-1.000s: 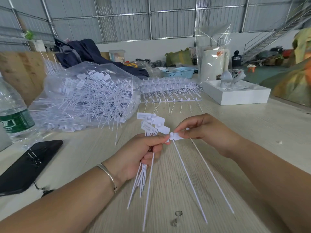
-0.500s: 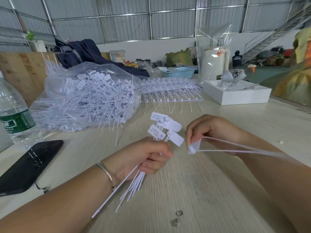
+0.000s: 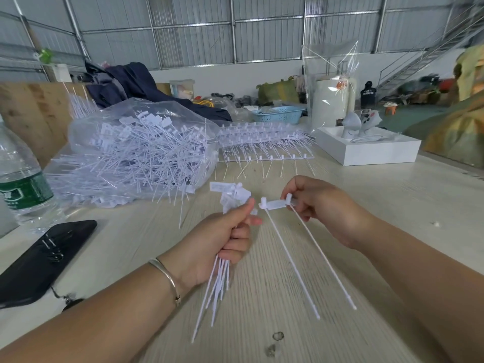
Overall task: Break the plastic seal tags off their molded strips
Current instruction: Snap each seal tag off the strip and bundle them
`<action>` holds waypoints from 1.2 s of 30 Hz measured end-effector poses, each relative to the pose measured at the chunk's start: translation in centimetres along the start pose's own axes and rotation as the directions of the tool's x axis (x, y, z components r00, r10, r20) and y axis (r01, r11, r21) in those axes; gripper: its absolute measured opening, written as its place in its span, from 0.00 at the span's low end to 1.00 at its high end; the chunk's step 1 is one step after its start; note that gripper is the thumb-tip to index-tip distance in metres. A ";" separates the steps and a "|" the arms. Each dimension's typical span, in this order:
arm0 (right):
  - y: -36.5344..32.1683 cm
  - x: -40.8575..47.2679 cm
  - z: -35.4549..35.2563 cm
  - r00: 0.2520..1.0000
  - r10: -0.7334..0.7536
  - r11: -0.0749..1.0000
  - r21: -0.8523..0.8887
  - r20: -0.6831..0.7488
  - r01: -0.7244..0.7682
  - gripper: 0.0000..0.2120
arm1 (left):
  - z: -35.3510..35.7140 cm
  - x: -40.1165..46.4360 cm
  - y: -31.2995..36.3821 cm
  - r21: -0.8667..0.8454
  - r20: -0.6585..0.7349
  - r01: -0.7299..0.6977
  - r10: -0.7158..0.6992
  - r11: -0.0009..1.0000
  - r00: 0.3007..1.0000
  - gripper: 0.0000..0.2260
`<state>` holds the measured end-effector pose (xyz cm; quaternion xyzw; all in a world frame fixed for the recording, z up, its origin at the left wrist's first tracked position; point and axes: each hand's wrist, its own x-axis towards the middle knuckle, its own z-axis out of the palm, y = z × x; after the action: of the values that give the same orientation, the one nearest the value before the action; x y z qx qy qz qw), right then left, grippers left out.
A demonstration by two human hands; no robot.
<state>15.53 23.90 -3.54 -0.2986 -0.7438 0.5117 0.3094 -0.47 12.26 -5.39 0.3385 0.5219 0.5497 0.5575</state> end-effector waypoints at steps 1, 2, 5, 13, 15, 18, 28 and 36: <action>0.0 0.1 0.1 1.000 -0.006 1.000 -0.023 -0.001 0.006 0.12 | 0.0 -0.1 0.0 0.007 0.001 -0.027 0.027 1.000 1.000 0.19; -0.1 0.1 0.3 1.000 -0.013 0.999 -0.039 0.000 0.013 0.12 | 0.1 -0.2 -0.1 0.017 0.014 -0.055 0.055 0.998 0.998 0.18; -0.5 0.0 0.9 0.997 -0.027 1.000 0.008 0.068 0.027 0.10 | 0.4 -0.3 0.0 0.027 0.039 -0.136 0.135 0.990 0.990 0.09; 0.1 -0.6 0.0 0.972 -0.128 0.971 0.226 0.200 0.081 0.05 | -0.2 -0.1 0.4 -0.051 -0.048 -0.183 0.181 0.982 0.982 0.14; 0.3 -0.4 -0.4 0.978 -0.119 0.971 0.227 0.173 0.078 0.05 | -0.3 -0.1 0.4 -0.052 -0.036 -0.185 0.184 0.981 0.982 0.13; 0.6 -0.4 -0.7 0.980 -0.105 0.976 0.206 0.169 0.069 0.09 | -0.2 -0.3 0.5 -0.036 0.016 -0.192 0.192 0.981 0.981 0.13; 0.6 -1.0 1.0 0.932 -0.145 0.904 0.427 0.333 -0.012 0.04 | 0.3 -0.9 0.5 -0.041 0.200 -0.149 0.155 0.988 0.968 0.08; 0.5 -0.9 1.3 0.917 -0.105 0.895 0.439 0.384 -0.081 0.12 | 0.1 -0.4 0.4 -0.045 0.129 -0.185 0.189 0.982 0.973 0.08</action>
<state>15.14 22.64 -4.54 -0.1047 -0.6557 0.7162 0.2151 -0.42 12.00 -4.94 0.4128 0.4405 0.5845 0.5421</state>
